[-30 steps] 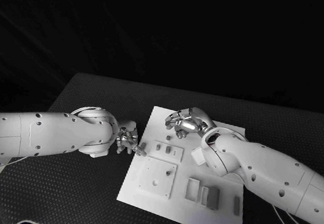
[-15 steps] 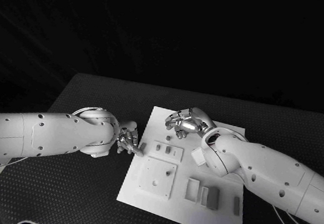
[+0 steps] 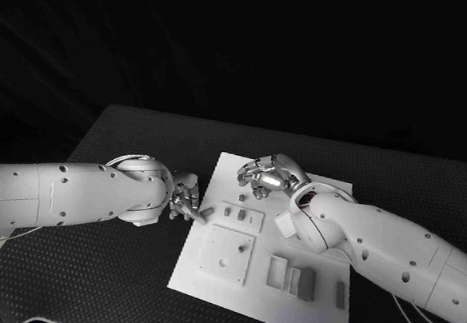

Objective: Assemble the parts on the task board

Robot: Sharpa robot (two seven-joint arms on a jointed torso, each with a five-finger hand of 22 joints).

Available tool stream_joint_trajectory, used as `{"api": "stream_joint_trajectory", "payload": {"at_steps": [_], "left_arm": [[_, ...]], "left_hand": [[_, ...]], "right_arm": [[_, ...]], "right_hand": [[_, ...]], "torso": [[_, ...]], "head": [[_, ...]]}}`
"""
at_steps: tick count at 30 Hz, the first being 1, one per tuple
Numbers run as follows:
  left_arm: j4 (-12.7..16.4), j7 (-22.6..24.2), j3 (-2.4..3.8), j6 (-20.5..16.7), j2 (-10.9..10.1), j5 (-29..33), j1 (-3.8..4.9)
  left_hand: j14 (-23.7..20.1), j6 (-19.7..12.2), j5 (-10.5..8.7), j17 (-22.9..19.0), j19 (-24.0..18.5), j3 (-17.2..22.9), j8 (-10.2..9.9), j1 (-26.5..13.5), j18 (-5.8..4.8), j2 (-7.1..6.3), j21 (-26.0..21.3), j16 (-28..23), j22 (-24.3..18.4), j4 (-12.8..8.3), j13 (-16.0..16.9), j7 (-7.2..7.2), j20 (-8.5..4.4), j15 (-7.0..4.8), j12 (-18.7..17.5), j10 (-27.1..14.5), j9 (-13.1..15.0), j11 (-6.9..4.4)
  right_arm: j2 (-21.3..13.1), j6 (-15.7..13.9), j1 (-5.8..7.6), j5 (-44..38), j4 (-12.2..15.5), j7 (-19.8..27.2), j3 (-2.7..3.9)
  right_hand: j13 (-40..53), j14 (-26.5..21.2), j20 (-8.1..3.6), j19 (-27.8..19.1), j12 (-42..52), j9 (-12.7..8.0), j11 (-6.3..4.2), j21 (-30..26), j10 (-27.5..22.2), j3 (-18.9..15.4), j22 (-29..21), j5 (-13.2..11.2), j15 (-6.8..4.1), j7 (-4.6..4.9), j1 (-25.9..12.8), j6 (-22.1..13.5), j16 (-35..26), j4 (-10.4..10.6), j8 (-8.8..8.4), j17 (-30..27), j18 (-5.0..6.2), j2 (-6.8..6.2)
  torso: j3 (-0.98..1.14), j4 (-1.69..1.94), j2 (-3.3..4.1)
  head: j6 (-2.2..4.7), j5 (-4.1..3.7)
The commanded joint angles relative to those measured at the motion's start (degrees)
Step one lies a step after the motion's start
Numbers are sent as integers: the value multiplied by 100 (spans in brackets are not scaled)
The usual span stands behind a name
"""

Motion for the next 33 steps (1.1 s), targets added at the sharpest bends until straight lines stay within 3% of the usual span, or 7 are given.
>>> {"api": "stream_joint_trajectory", "payload": {"at_steps": [1, 11, 13, 16, 20, 23, 33], "left_arm": [[-9, -38, -25, -60, 15, -59, -44], [17, 183, -24, -236, -14, 63, -45], [16, 208, -24, -210, -13, 127, -45], [15, 245, -24, -189, -20, 128, -45], [19, 297, -24, -155, -51, 162, -44], [20, 329, -23, -161, -70, 206, -44], [50, 466, -20, -264, -201, 320, -44]], "left_hand": [[15, 30, 0, -9, 31, -35, -15, -35, 102, -15, -34, 20, -3, 1, 6, 14, 1, -15, -16, 39, -59, 9], [-52, -64, 292, -61, -58, -23, -116, 724, 74, 118, -57, -16, -43, -12, 7, 76, 35, 35, -53, -93, -140, 60], [-80, -86, -10, -76, -65, 374, -134, 986, 68, 79, -63, -32, -75, 14, -5, 96, 62, 58, -61, -137, -153, 83], [-106, -119, -9, -85, -110, 872, -156, 1136, 67, 55, -60, -37, -100, -2, -32, 114, 86, 82, -58, -194, -164, 107], [-121, -124, -10, -89, -125, 1002, -159, 1200, 65, 63, -58, -42, -101, -2, -41, 113, 94, 88, -57, -204, -166, 112], [-166, -119, -13, -96, -193, 1579, -147, 1538, 58, 183, -62, -56, -116, -20, -61, 71, 112, 95, -53, -205, -153, 112], [-196, -135, -12, -92, -239, 1900, -123, 1440, 51, 238, -42, -48, -83, -33, -84, 69, 111, 102, -50, -217, -117, 117]], "right_arm": [[-4, 95, -2, -24, 11, 50, 2], [-14, 147, -2, -19, -3, 46, 2], [-15, 156, -2, -18, -3, 46, 2], [-20, 161, -2, -13, -4, 42, 2], [-26, 170, -2, -12, -7, 38, 2], [-26, 187, -2, -12, -10, 35, 2], [-50, 236, -2, -9, -25, 33, 1]], "right_hand": [[-1, -16, -6, -45, -31, -3, -1, 3, -31, -45, 105, 15, 20, 7, -11, -19, 22, 4, -27, 5, 93, 50], [0, -19, -4, -47, -31, -3, -1, 2, -29, -51, 105, 14, 20, 7, -13, -17, 22, 5, -27, 4, 93, 54], [0, -20, -3, -48, -30, -3, -1, 1, -29, -52, 105, 14, 20, 7, -14, -16, 22, 6, -27, 4, 93, 54], [1, -20, -2, -48, -30, -3, -1, 1, -29, -55, 105, 14, 20, 7, -17, -16, 22, 7, -27, 4, 93, 57], [1, -21, -1, -49, -30, -3, -1, 1, -29, -57, 105, 14, 20, 7, -19, -16, 22, 8, -28, 4, 93, 59], [1, -22, 0, -50, -30, -3, -1, 0, -29, -59, 105, 14, 20, 7, -21, -16, 22, 9, -28, 4, 93, 61], [1, -25, 2, -52, -31, -3, -1, -1, -29, -64, 104, 14, 20, 8, -25, -16, 21, 10, -30, 3, 93, 67]], "torso": [[1, 4, -2], [-1, 4, -2], [-3, 2, -2], [-3, 1, -1], [-2, 4, -3], [-2, 4, -3], [-3, 2, -2]], "head": [[-4, 0], [4, -2], [7, -3], [11, -3], [11, -4], [11, -4], [9, -7]]}}
